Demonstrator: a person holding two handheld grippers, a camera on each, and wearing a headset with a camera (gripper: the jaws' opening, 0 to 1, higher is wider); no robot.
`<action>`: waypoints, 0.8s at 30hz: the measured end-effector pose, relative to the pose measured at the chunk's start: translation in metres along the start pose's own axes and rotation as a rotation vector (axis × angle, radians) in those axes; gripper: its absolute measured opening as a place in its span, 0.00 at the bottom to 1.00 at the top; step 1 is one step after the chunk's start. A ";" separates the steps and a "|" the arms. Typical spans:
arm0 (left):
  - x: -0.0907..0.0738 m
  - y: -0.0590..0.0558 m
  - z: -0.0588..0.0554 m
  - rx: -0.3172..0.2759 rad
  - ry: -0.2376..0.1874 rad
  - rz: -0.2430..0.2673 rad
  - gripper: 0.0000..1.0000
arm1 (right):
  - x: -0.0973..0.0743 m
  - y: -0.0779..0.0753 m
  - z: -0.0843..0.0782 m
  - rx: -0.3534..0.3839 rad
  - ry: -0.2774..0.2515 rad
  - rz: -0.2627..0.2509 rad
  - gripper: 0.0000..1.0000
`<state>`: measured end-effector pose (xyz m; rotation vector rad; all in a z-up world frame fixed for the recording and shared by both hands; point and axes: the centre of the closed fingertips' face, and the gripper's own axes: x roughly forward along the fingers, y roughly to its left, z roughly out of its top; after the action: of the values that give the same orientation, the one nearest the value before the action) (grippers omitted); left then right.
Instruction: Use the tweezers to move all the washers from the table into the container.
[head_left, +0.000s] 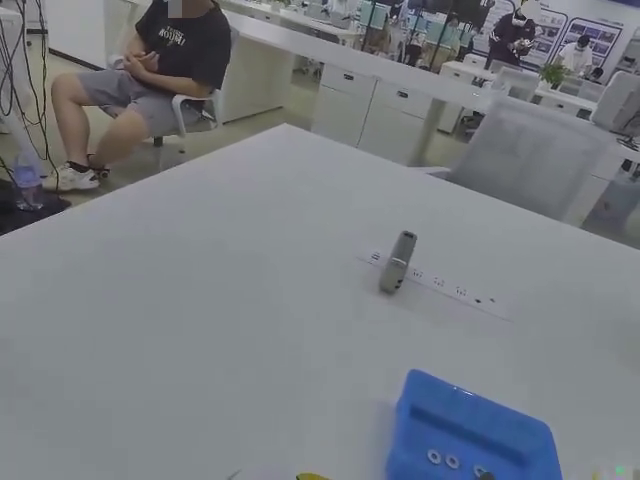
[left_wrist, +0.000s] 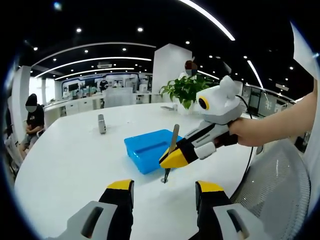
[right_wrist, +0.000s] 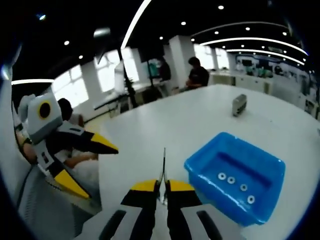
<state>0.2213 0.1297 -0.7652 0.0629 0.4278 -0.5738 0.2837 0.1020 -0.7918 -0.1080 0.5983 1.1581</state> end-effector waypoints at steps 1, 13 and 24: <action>0.000 0.000 0.000 0.001 0.001 -0.001 0.48 | -0.004 -0.002 0.003 0.012 -0.011 -0.004 0.03; 0.000 -0.001 -0.001 0.004 0.005 -0.004 0.48 | -0.027 -0.038 0.042 0.053 -0.125 -0.082 0.03; 0.001 -0.001 -0.002 0.002 0.011 -0.006 0.48 | 0.006 -0.074 0.051 0.082 -0.116 -0.132 0.03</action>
<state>0.2206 0.1289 -0.7670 0.0663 0.4384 -0.5796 0.3703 0.0953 -0.7680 -0.0097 0.5268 1.0031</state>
